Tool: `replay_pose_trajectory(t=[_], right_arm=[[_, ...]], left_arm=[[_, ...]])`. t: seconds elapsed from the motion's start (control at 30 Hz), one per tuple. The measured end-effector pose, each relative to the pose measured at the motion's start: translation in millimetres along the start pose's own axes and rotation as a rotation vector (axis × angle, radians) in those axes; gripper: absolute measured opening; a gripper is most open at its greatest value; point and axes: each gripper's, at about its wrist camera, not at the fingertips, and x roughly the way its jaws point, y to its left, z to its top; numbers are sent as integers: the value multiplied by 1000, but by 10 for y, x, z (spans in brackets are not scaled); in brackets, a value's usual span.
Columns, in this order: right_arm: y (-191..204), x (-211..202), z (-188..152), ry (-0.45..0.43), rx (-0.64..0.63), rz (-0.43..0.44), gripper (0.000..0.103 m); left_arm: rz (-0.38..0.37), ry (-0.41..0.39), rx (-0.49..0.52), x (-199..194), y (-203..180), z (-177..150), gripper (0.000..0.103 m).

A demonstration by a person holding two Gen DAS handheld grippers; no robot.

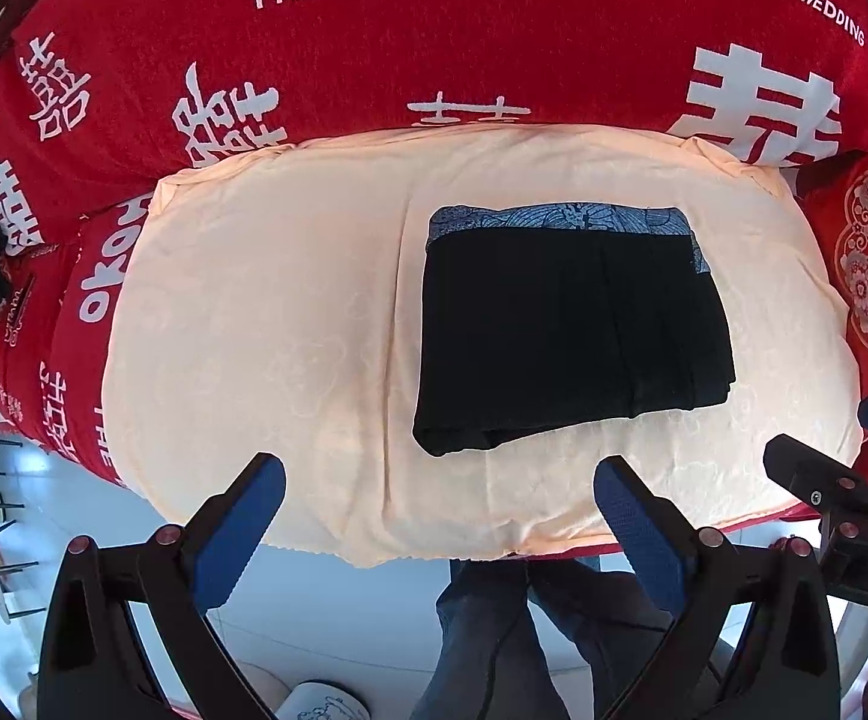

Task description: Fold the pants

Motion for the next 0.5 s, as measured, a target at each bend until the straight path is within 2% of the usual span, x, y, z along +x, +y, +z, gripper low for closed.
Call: replay_pose_trajectory(t=[0.5], right_arm=[[7, 16, -2, 3, 1, -22, 103]], left_arm=[[5, 0, 8, 8, -2, -2, 103]])
